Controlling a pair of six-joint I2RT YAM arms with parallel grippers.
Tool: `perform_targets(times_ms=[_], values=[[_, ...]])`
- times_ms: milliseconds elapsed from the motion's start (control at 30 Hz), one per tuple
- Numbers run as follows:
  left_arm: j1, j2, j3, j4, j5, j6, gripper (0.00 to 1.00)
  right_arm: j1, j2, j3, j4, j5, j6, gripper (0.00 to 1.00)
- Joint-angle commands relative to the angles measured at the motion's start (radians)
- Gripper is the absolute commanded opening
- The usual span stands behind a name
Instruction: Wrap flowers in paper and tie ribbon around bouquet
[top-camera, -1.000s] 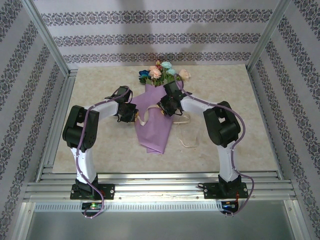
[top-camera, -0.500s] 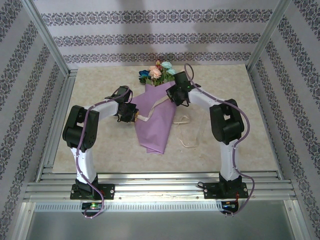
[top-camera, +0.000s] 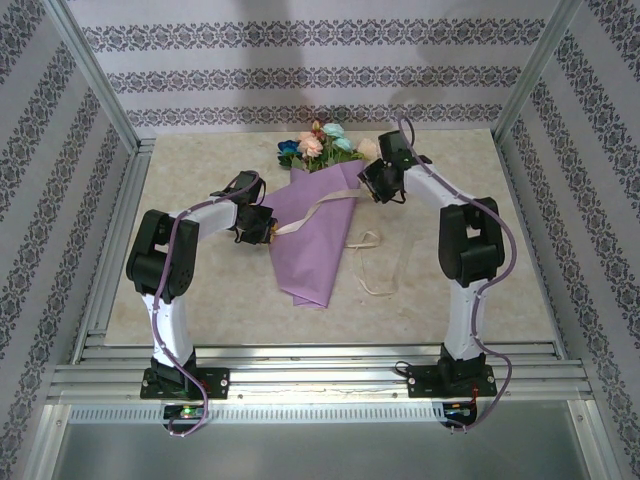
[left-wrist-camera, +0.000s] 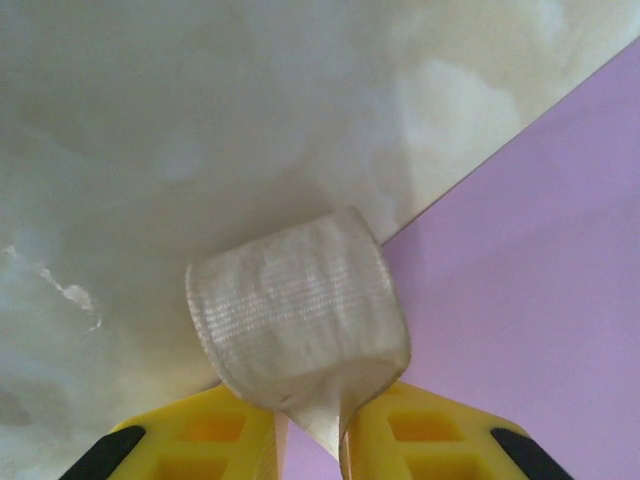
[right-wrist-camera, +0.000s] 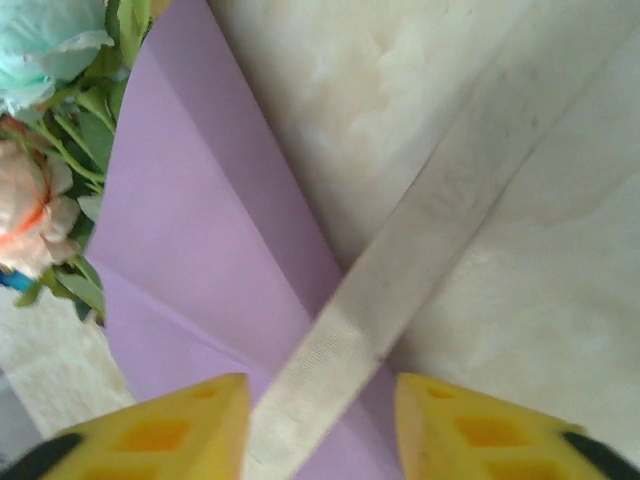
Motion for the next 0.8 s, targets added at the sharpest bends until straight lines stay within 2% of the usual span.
perform_targets(times_ms=[0,67,167,233,333,433,667,700,767], values=[[0.008,0.037,0.001,-0.079,-0.009,0.016,0.22,-0.053,-0.182,-0.103,-0.109,0.029,-0.101,0.49],[0.008,0.033,0.0,-0.077,-0.006,0.015,0.22,-0.083,-0.289,-0.226,-0.139,0.046,-0.127,0.5],[0.008,0.031,-0.003,-0.076,0.003,0.015,0.22,-0.092,-0.421,-0.416,-0.188,0.051,-0.15,0.46],[0.008,0.03,-0.003,-0.076,0.002,0.016,0.22,-0.084,-0.491,-0.539,-0.19,0.048,-0.154,0.43],[0.008,0.03,-0.009,-0.068,0.008,0.013,0.21,-0.043,-0.559,-0.682,-0.186,0.078,-0.143,0.45],[0.01,0.029,-0.006,-0.069,0.006,0.012,0.2,-0.012,-0.542,-0.739,-0.161,0.06,-0.143,0.45],[0.009,0.037,0.02,-0.073,0.007,0.01,0.19,0.047,-0.39,-0.696,-0.185,0.108,-0.177,0.43],[0.01,0.038,0.023,-0.073,0.006,0.009,0.19,0.047,-0.378,-0.697,-0.178,0.109,-0.18,0.42],[0.012,0.035,0.031,-0.073,0.008,0.005,0.17,0.046,-0.355,-0.694,-0.182,0.115,-0.18,0.31]])
